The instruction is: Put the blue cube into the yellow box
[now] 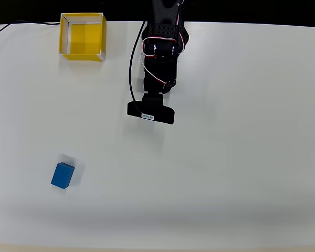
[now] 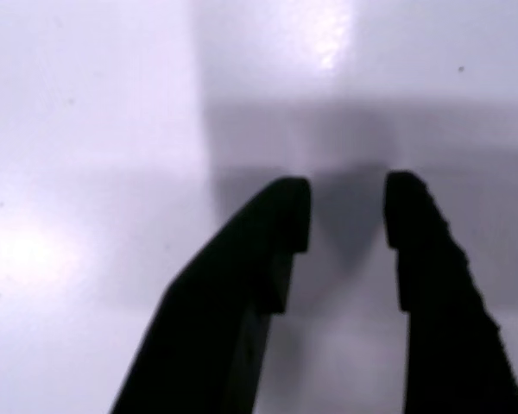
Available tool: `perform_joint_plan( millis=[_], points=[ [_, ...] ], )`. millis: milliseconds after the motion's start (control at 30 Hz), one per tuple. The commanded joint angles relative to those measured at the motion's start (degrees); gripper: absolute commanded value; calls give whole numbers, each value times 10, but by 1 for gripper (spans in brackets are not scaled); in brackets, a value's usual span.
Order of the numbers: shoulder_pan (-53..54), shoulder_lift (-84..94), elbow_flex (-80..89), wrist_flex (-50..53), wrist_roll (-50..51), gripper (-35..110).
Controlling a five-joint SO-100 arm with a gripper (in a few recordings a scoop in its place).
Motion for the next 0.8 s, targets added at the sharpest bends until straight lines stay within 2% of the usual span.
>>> perform_joint_plan(
  millis=[0, 400, 533, 633, 767],
  points=[
    [-2, 14, 15, 3, -1, 0],
    [-2, 14, 15, 3, -1, 0],
    [-1, 14, 15, 2, -35, 1],
    [15, -4, 0, -54, -48, 4],
    [47, -117, -89, -131, -68, 9]
  ],
)
